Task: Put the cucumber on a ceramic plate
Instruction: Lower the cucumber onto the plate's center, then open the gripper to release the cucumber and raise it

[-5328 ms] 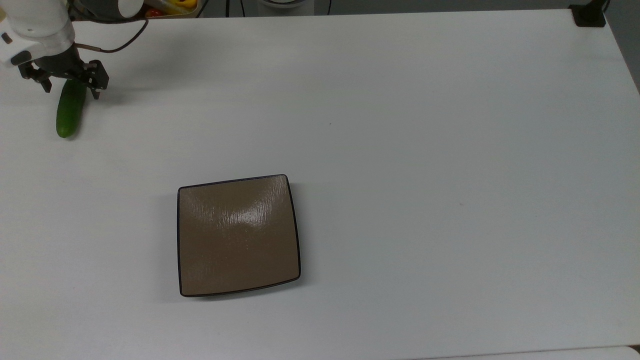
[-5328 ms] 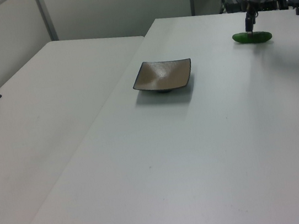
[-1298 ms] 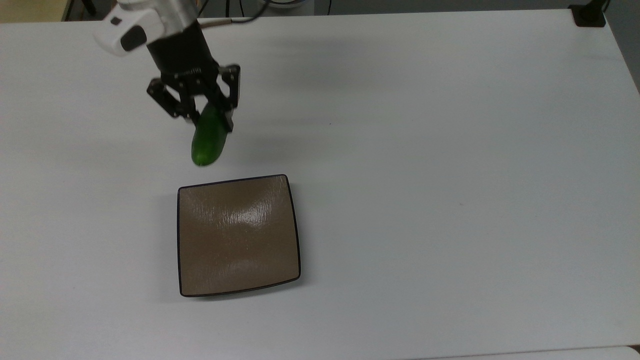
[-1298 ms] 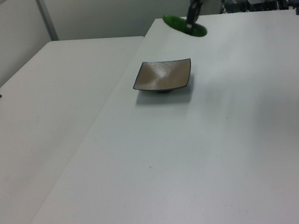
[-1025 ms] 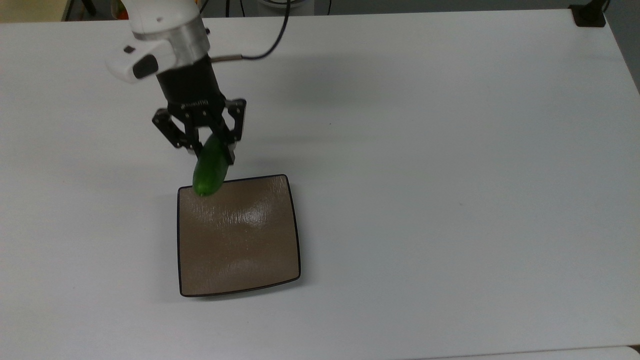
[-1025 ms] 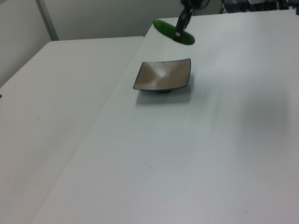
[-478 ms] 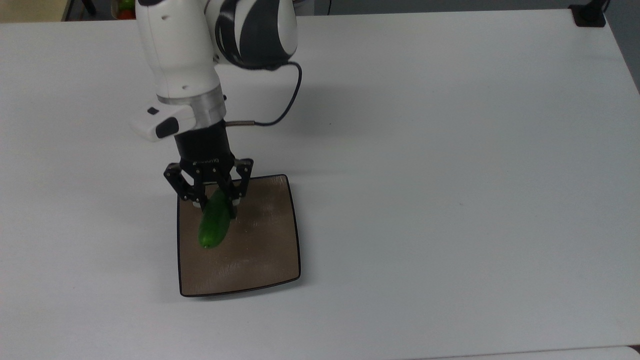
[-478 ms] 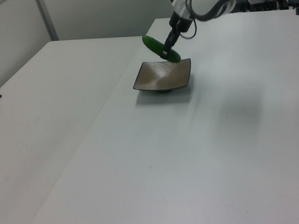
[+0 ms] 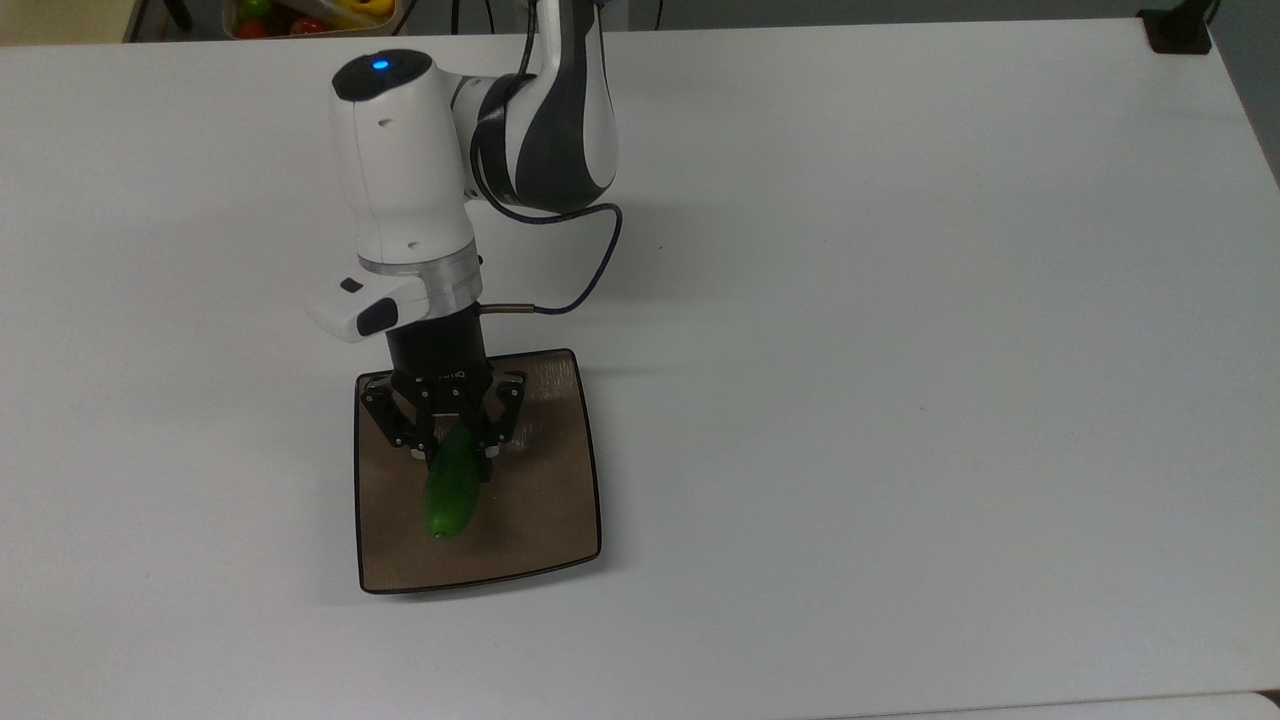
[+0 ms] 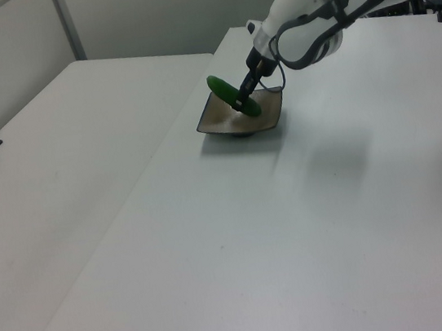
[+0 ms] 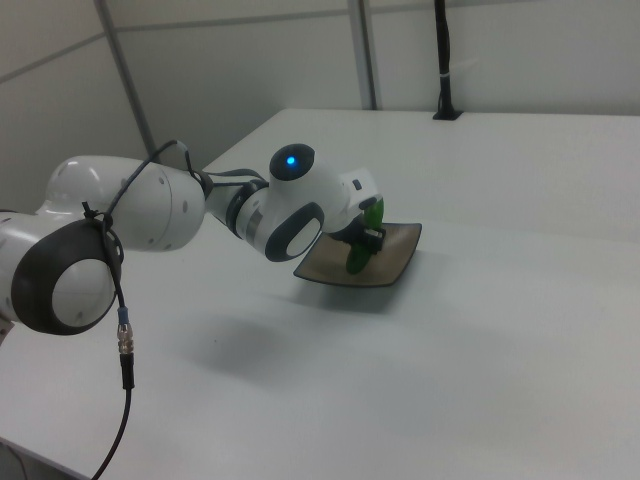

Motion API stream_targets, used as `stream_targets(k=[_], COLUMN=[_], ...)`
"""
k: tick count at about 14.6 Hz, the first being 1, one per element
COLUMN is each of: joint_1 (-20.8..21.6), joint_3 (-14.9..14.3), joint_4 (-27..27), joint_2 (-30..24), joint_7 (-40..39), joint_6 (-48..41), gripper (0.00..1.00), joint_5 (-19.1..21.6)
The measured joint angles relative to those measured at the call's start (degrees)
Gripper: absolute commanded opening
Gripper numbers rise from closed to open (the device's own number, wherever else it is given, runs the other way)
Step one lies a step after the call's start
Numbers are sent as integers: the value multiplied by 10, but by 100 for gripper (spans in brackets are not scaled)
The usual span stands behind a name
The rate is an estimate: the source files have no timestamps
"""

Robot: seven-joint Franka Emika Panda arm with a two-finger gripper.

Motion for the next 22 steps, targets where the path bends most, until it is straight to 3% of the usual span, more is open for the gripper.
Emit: stream_targets(k=[3,6,8,12,17,22], joint_1=[0,0,0,0,0,-12], joint_3=[4,6,6,6,6,5], joint_4=[3,3,4,16,4,-8], joint_2=[7,9,9,3,-52,-158], joint_7=[0,0,0,0,0,0], joint_6=[0,0,0,3,-6,-181], gripper=[77,82,99,100,100,100], joint_5=[0,0,0,-3,-3,-3])
